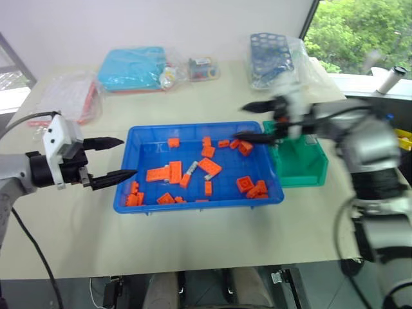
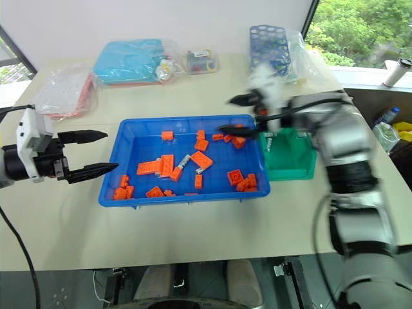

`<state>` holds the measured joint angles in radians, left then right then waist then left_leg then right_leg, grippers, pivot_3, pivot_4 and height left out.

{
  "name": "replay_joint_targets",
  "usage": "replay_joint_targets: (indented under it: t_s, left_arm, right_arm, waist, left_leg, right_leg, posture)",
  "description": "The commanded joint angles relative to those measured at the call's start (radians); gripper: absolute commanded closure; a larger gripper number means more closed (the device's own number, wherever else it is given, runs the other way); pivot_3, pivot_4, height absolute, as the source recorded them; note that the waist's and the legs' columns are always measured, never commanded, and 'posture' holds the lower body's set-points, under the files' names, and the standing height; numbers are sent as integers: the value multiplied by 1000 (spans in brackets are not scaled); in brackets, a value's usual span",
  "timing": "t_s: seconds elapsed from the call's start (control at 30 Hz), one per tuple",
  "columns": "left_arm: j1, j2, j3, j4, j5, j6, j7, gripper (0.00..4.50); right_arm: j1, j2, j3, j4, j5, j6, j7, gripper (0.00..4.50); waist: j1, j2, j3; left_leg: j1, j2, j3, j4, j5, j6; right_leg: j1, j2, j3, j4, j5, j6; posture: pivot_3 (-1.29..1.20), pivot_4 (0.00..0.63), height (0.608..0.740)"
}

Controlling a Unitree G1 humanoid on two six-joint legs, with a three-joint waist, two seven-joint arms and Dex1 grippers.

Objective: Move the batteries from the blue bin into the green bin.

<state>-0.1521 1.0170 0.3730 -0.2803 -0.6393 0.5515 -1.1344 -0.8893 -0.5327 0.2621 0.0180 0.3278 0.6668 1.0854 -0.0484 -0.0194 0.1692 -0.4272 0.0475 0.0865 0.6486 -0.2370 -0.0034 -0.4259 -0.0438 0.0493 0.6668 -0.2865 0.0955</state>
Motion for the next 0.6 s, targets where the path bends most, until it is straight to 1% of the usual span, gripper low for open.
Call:
replay_joint_targets:
  t_s: [0.03,0.13,0.27,0.4,0.6]
  left_arm:
    - [40,30,60,-13,-11,-8,-43,0]
    - [84,42,83,-36,-15,-5,-65,0]
    - [137,41,117,-62,-15,-5,-77,0]
    - [163,37,147,-85,-26,10,-67,0]
    - [186,27,169,-106,-33,20,-46,0]
  right_arm:
    - [-45,88,111,-5,-51,44,-39,27]
    - [-54,193,212,41,-110,22,-68,27]
    - [-86,328,240,153,-141,20,-112,27]
    - [-110,396,256,275,-188,-34,-126,27]
    - [-139,450,251,463,-252,-132,-143,27]
  waist:
    - [6,0,0]
    - [10,-2,-1]
    - [8,-3,-1]
    - [8,-3,-1]
    - [3,-3,-1]
  left_leg:
    - [-2,0,0,0,0,0]
    - [-6,-1,-1,2,0,0]
    - [-6,-1,-1,4,0,0]
    - [-6,-1,-2,4,0,-1]
    - [-6,-1,-2,3,1,-1]
  right_leg:
    - [-1,0,0,0,0,0]
    - [-2,-2,-2,-1,0,0]
    - [-2,-3,-3,0,0,-1]
    - [-2,-3,-5,0,0,-1]
    - [-2,-2,-5,0,0,-1]
  posture:
    - [0,150,739]
    - [0,150,739]
    - [0,150,739]
    - [0,150,739]
    - [0,150,739]
